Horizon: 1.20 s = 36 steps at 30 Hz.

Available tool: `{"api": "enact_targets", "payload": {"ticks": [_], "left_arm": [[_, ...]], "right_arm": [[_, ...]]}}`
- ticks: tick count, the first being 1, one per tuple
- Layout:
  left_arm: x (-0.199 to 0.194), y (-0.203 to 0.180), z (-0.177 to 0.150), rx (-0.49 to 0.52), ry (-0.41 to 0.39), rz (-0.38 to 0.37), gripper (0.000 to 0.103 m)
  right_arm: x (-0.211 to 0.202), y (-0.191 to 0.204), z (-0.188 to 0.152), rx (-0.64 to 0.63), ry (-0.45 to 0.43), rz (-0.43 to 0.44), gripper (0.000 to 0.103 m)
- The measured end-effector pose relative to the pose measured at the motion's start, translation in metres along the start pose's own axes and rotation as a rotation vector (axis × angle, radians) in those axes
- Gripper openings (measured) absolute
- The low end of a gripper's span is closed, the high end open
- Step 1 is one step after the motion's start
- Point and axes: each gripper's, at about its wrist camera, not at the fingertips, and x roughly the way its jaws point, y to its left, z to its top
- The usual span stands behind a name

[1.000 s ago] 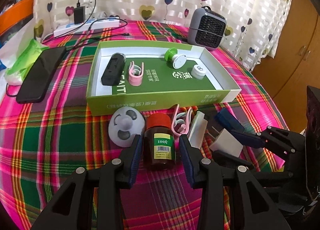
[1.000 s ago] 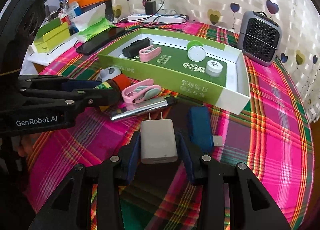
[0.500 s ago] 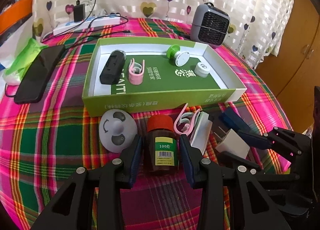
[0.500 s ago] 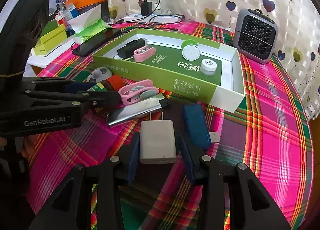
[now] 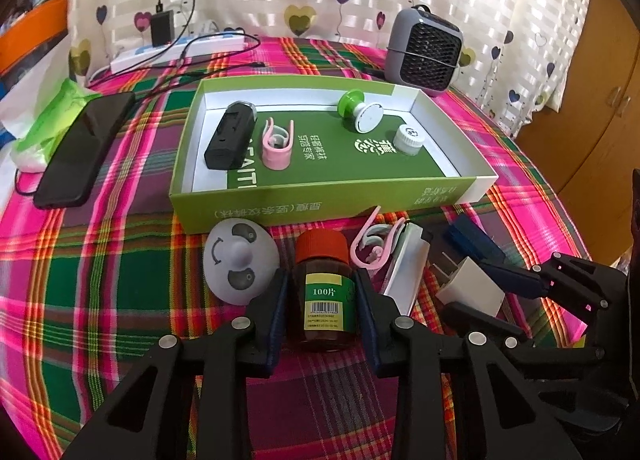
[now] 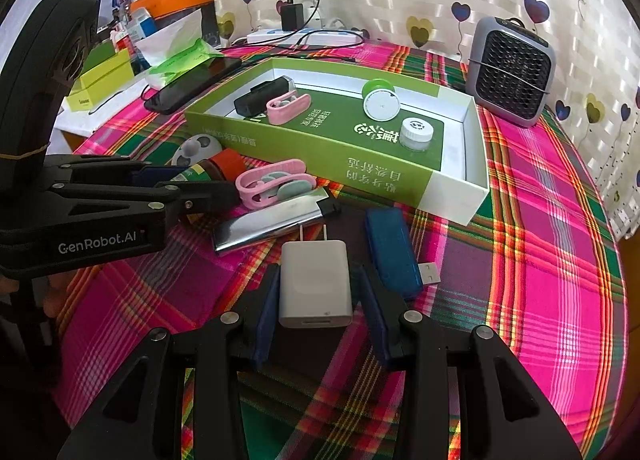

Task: Organize rigid objects
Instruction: 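Close the left gripper on the brown bottle while the right holds the charger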

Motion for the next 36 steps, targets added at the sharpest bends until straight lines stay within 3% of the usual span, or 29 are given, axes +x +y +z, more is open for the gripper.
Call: {"api": "enact_targets", "payload": {"ticks": [7,11,36], "left_arm": [[0.0,0.001,-0.001,0.0,-0.005,-0.002,0.031],[-0.001,0.001,-0.001,-0.003,-0.008,-0.002,0.031],[-0.015,-0.003,-0.004,0.014,-0.048,0.001,0.031]], "right_arm": [[0.0,0.0,0.0,0.0,0.0,0.0,0.04],[0.0,-0.002,-0.001,0.004,-0.002,-0.005,0.034],[-0.006,-0.002,-0.003,0.019,-0.014,-0.007,0.034]]}}
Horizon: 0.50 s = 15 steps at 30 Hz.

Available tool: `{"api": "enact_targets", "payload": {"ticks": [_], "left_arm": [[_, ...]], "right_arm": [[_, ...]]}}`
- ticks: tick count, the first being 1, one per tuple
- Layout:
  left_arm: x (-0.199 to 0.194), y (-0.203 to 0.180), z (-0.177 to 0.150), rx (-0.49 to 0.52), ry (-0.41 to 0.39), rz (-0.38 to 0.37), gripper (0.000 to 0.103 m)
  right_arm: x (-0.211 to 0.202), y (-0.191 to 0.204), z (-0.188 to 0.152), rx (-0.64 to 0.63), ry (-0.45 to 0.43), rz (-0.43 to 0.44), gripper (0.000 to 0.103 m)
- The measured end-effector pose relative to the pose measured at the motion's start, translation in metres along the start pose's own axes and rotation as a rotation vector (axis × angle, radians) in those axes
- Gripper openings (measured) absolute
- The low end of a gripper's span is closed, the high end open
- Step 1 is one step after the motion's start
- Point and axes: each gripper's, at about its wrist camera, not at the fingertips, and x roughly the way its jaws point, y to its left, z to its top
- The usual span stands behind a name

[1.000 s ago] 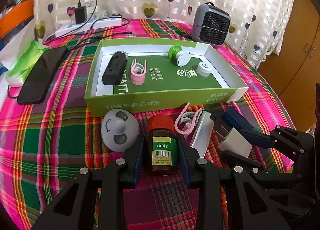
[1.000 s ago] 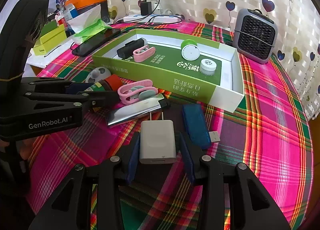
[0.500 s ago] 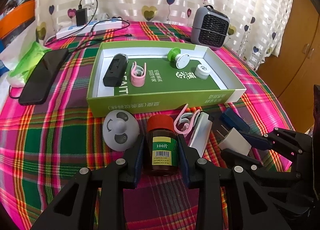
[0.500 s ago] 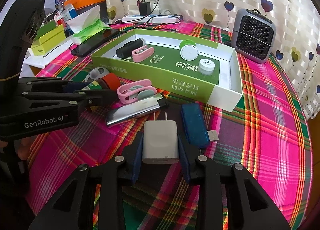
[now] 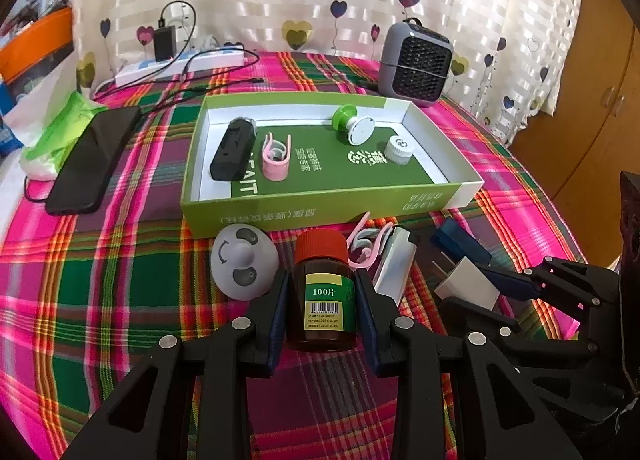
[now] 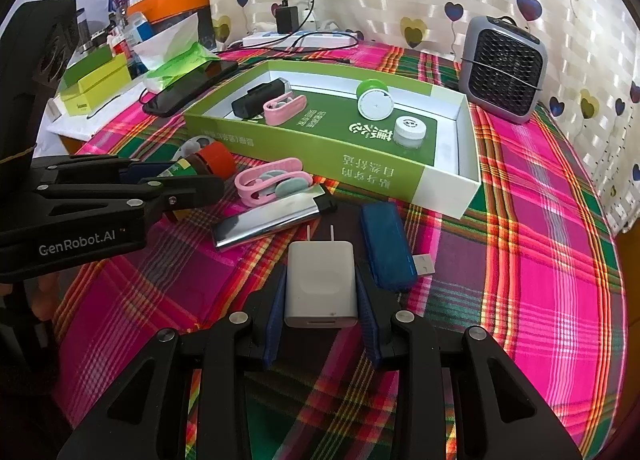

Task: Organize rigid objects
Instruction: 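Close the left gripper on the brown bottle while the right holds the charger, then lift the brown bottle and white charger over the green box with both grippers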

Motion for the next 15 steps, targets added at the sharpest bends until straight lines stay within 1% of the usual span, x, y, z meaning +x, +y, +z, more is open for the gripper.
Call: {"api": "enact_targets", "payload": {"ticks": [15], "left_arm": [[-0.016,0.0,0.002,0.005,-0.039,0.0,0.031]], "right_arm": [[-0.013,0.003,0.002,0.017,-0.031,0.002,0.034]]}}
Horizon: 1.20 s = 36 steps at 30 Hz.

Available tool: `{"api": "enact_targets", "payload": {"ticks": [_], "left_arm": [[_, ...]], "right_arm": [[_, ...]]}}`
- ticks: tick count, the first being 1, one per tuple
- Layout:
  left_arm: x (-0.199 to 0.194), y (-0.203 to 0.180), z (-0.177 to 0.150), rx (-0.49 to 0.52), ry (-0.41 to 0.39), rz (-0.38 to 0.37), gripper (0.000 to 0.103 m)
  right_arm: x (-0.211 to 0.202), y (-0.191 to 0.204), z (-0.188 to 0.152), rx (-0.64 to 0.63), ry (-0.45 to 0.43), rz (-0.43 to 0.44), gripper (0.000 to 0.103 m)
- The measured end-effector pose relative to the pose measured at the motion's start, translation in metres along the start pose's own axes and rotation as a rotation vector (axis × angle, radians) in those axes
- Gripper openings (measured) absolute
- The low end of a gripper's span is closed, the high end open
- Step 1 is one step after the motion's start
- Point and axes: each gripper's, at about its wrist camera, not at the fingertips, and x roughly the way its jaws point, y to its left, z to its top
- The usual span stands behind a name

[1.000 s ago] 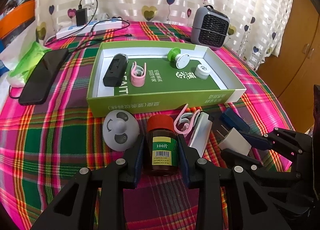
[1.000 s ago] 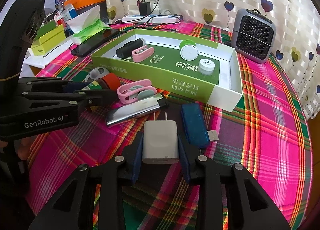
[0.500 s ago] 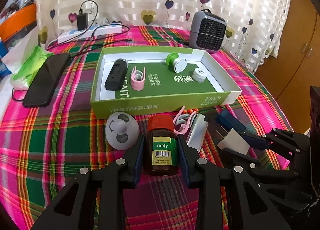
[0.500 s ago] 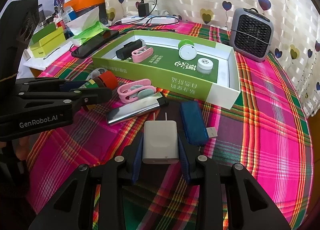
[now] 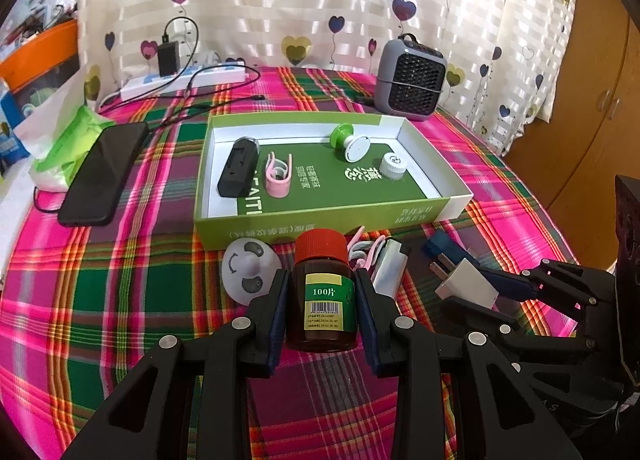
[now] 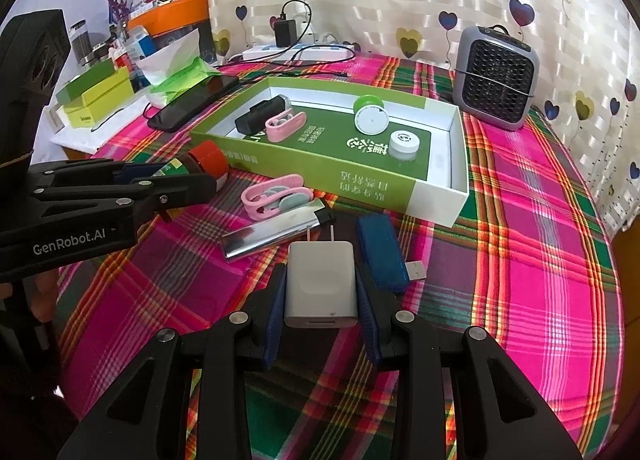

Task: Organize rigid objects
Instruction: 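Lift the brown bottle and white charger over the green box with both grippers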

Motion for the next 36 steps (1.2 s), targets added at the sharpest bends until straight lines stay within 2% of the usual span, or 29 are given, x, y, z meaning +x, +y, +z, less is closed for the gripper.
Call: {"api": "enact_targets", "payload": {"ticks": [14,36], "left_arm": [[-0.008,0.002,0.013,-0.002,-0.028,-0.029,0.031],[0.006,0.018,0.07,0.003,-0.059,-0.027,0.031]], "right_arm": [[-0.009,-0.001,0.012,0.012,-0.034,0.006,0.034],[0.001,-0.018,0.053,0.024,-0.056,0.015,0.034]]}}
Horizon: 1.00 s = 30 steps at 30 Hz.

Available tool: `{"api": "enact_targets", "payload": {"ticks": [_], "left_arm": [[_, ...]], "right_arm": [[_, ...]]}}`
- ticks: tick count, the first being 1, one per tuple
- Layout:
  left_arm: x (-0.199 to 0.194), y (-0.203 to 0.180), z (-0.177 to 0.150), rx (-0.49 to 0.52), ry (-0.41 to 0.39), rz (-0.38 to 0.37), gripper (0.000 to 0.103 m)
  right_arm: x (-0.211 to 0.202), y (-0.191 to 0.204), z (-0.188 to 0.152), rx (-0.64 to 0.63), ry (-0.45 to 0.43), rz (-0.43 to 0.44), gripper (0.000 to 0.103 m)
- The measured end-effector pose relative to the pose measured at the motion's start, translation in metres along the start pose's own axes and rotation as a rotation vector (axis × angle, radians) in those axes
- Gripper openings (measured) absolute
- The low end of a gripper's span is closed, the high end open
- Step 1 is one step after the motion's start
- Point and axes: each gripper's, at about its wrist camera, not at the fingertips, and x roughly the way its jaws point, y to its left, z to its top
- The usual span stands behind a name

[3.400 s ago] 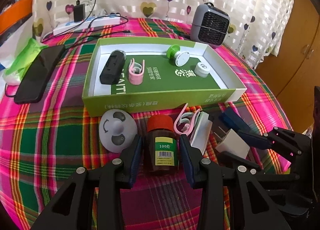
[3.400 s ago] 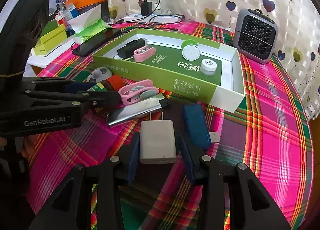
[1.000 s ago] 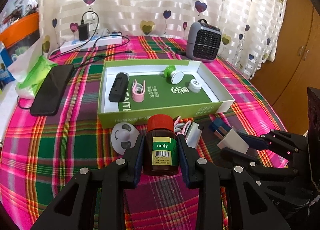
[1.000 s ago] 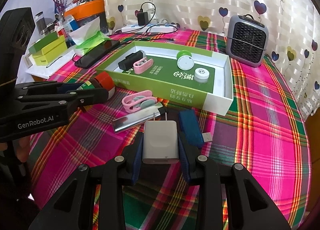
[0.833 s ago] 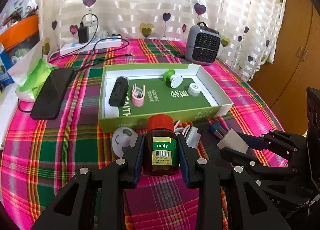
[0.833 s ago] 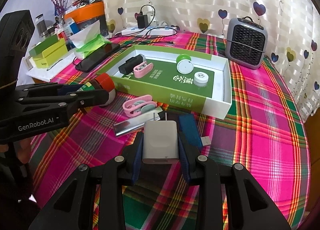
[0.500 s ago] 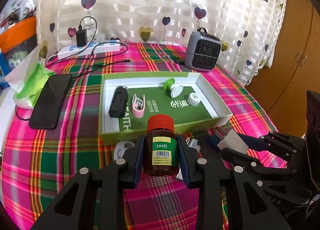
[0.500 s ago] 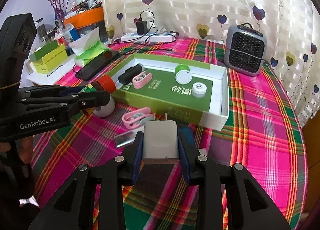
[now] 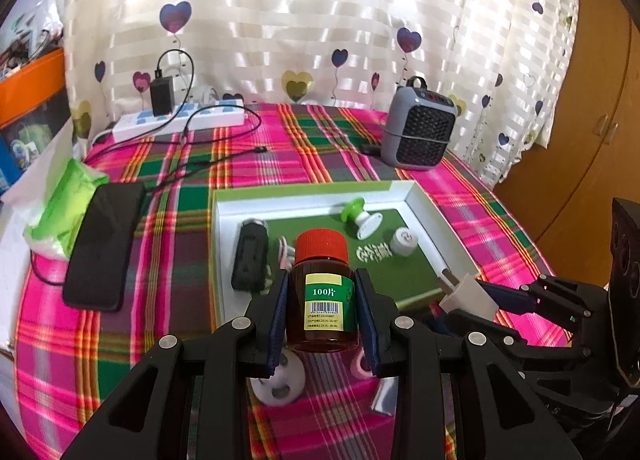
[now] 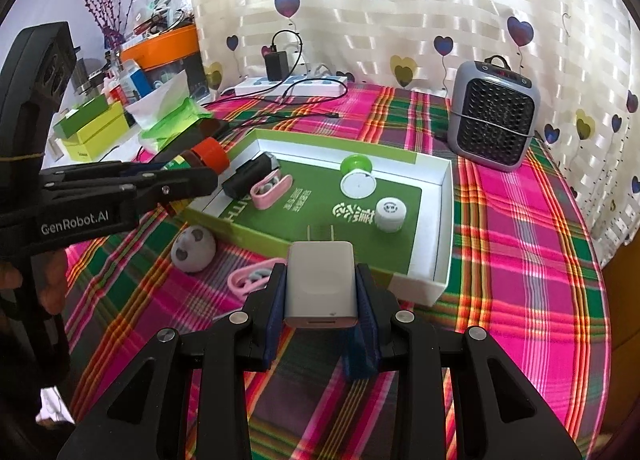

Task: Organize rigid objects
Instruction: 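Lift the brown bottle and white charger over the green box with both grippers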

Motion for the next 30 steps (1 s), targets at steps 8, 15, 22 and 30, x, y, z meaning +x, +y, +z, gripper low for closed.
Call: {"api": "enact_targets", "payload": {"ticks": [8,15,22,30], "left_arm": [[0.013,0.005,0.016,-0.006,0.004,-0.011,0.031],[0.027,0.007,0.03,-0.002,0.016,-0.017,0.031],[0.044,0.009,0.038,0.003,0.041,-0.019,0.031],[0.059,0.012,0.048,0.01,0.059,-0.025,0.031]], "right_arm": [[0.011,-0.006,0.012,-0.002,0.005,0.005,0.034],[0.021,-0.01,0.026,0.001,0.003,0.016,0.034],[0.033,-0.013,0.034,-0.002,0.015,0.02,0.034],[0.041,-0.02,0.047,0.006,0.012,0.03,0.034]]}}
